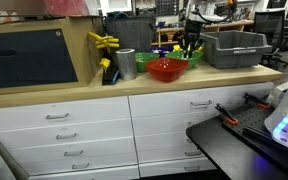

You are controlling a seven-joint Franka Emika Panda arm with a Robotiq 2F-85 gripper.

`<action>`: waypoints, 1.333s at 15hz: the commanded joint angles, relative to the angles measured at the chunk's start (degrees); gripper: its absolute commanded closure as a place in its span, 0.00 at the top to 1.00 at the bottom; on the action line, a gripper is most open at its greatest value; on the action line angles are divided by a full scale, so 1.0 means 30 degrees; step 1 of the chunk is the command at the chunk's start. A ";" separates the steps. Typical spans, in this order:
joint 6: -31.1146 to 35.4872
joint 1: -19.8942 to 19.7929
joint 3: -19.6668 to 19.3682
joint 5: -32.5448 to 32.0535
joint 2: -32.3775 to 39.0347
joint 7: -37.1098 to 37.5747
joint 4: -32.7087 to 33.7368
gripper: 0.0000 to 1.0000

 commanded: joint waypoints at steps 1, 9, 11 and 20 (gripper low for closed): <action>0.0112 0.0375 0.0587 -0.1403 -0.0592 0.0478 0.0110 0.58; -0.2747 0.0803 0.1253 -0.4722 -0.2627 -0.0683 0.1280 1.00; -0.4003 0.0828 0.1170 -0.4849 -0.3133 -0.0859 0.1656 1.00; -1.0287 0.0405 0.0723 -0.5115 -0.3721 -0.0850 0.4975 1.00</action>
